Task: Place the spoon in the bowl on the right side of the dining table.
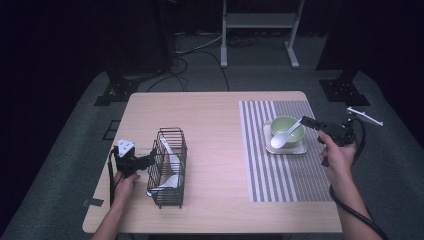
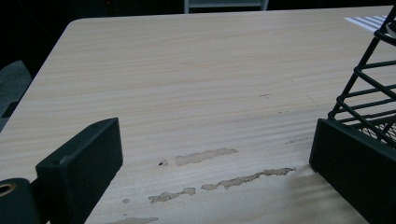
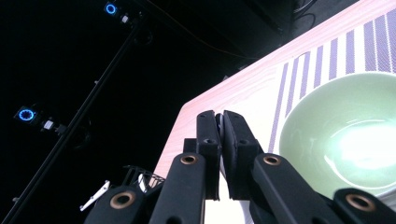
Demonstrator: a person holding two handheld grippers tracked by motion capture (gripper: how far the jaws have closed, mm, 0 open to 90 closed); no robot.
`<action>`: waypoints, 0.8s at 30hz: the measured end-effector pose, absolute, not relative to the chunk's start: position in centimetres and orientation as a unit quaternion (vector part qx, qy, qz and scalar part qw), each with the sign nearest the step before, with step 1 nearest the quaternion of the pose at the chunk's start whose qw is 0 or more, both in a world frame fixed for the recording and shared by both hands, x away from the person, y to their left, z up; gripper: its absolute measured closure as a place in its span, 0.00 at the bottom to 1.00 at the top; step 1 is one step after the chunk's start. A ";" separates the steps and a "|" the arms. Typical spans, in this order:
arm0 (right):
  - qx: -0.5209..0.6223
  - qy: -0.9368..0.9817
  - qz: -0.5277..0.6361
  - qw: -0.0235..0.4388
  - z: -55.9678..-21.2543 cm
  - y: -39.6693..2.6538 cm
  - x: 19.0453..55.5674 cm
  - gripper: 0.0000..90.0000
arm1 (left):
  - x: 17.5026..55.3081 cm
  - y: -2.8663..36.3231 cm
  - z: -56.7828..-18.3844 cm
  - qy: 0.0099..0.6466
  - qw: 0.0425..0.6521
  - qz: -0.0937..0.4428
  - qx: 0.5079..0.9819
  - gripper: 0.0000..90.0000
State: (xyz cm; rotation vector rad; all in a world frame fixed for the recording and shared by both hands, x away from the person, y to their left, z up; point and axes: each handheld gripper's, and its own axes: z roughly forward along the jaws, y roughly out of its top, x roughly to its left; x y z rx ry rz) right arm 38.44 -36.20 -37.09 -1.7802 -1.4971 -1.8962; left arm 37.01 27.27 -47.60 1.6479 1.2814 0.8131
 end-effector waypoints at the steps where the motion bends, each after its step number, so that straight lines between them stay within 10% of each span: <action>1: -0.592 -0.498 -0.630 0.070 -37.1 -36.2 38.4 0.95 | 37.0 27.3 -47.6 0.515 0.436 0.327 0.662 0.02; 24: -0.616 -0.469 -0.631 0.040 -36.6 -38.1 39.7 0.95 | 37.0 27.3 -47.6 0.515 0.435 0.328 0.662 0.02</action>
